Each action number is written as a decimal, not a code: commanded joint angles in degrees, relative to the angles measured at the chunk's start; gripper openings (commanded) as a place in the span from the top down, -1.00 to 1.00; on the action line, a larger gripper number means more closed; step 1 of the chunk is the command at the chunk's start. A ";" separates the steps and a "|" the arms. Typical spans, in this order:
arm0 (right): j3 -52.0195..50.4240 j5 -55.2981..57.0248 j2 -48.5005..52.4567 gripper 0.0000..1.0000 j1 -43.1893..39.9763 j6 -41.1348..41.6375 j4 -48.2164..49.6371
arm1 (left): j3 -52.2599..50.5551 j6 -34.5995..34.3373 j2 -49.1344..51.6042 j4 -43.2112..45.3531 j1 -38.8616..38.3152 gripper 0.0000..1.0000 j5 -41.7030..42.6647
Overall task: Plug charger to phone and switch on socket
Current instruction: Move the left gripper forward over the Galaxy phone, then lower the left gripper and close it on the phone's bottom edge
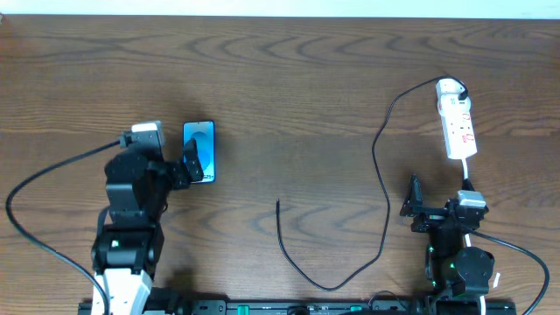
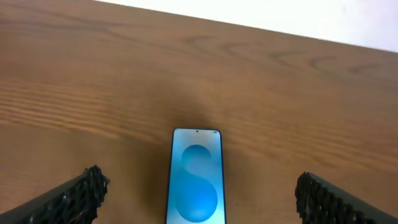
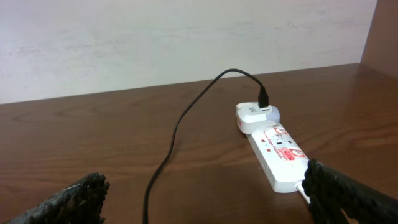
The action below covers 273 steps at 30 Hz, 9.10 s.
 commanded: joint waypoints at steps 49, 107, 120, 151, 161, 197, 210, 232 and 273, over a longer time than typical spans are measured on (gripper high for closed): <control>-0.09 0.48 -0.42 -0.98 0.76 0.72 -0.17 | 50.01 3.52 47.19 -48.43 -2.36 -0.98 -1.09; -0.09 0.48 -0.42 -0.98 0.76 0.72 -0.17 | 47.82 1.18 47.71 -46.58 -4.85 -0.96 0.04; -0.09 0.48 -0.42 -0.99 0.76 0.72 -0.17 | 43.32 1.18 48.50 -44.68 -4.85 -0.96 0.02; -0.09 0.48 -0.42 -0.99 0.76 0.72 -0.17 | 43.28 1.18 60.81 -40.30 -4.83 -0.97 -0.68; -0.09 0.48 -0.42 -0.98 0.76 0.72 -0.17 | 43.28 1.16 61.22 -39.93 -4.83 -0.96 -3.39; -0.09 0.48 -0.42 -0.99 0.76 0.72 -0.17 | 43.28 1.16 64.96 -35.21 -4.83 -0.96 -3.39; -0.09 0.48 -0.42 -0.98 0.76 0.72 -0.17 | 43.28 1.16 68.46 -34.75 -4.83 -0.96 -3.37; -0.09 0.48 -0.42 -0.99 0.76 0.72 -0.17 | 43.28 1.18 69.22 -33.97 -4.83 -0.96 -3.39; -0.09 0.48 -0.39 -0.99 0.76 0.72 -0.17 | 39.78 1.16 69.24 -32.46 -4.79 -0.96 -3.37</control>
